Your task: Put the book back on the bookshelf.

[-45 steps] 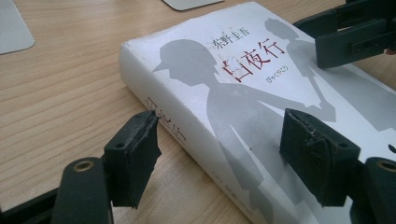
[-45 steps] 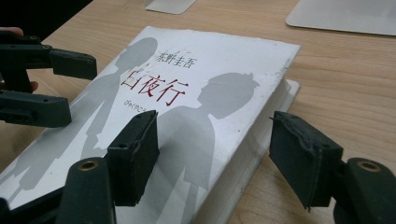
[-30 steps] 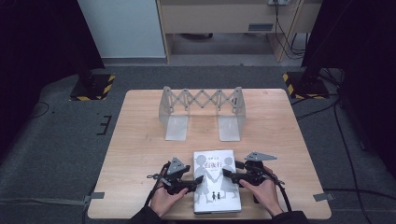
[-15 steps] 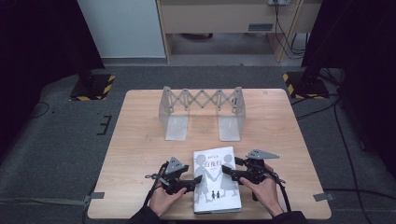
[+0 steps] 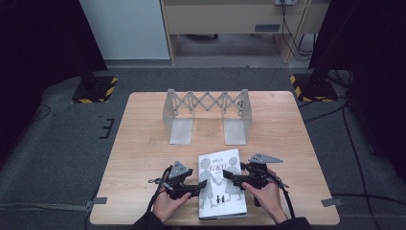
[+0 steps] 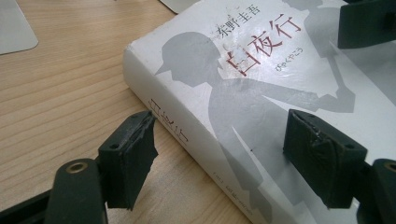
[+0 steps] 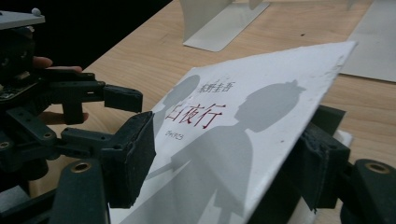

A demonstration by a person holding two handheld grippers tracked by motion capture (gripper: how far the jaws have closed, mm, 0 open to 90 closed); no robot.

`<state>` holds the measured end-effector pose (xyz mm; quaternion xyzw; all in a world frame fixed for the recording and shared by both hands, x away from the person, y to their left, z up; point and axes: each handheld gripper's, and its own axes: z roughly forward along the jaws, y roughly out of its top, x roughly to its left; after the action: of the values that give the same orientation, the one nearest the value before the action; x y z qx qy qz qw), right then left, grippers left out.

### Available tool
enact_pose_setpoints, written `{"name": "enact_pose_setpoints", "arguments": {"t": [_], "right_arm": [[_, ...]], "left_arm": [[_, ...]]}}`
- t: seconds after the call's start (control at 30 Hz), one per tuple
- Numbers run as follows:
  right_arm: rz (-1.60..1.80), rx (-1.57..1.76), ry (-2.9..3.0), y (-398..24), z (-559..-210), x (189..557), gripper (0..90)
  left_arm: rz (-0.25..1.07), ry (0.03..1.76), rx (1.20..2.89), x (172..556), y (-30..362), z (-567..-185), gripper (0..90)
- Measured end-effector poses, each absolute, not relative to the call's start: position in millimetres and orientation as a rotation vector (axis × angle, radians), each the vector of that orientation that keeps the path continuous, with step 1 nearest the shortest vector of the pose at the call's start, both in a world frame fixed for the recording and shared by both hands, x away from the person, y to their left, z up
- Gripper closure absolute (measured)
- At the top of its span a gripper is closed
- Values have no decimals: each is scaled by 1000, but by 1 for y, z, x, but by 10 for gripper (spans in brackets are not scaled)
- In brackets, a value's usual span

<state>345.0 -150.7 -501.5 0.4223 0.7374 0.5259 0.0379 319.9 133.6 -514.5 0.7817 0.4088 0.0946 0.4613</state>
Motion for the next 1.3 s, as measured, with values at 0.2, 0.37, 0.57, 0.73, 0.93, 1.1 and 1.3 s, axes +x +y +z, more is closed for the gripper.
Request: {"name": "enact_pose_setpoints", "arguments": {"t": [0.2,0.37,0.57,0.73,0.93,1.1,1.3], "right_arm": [[1625,1310,2281,-144,-504,345,287],[1642,1316,2288,-141,-505,345,289],[1623,1321,2324,-133,-510,345,300],[1626,1332,2317,-134,-511,346,304],[1648,1355,2300,-132,-513,347,297],[1653,1349,2295,-132,-513,348,298],[1650,1355,2293,-131,-514,348,298]], "left_arm": [[237,1006,1922,320,134,-515,231],[249,1007,1927,320,137,-514,231],[267,1020,1919,321,145,-513,248],[271,1045,1895,323,151,-512,256],[268,1065,1882,324,154,-514,260],[270,1074,1879,325,155,-515,260],[270,1075,1883,326,154,-516,261]]}}
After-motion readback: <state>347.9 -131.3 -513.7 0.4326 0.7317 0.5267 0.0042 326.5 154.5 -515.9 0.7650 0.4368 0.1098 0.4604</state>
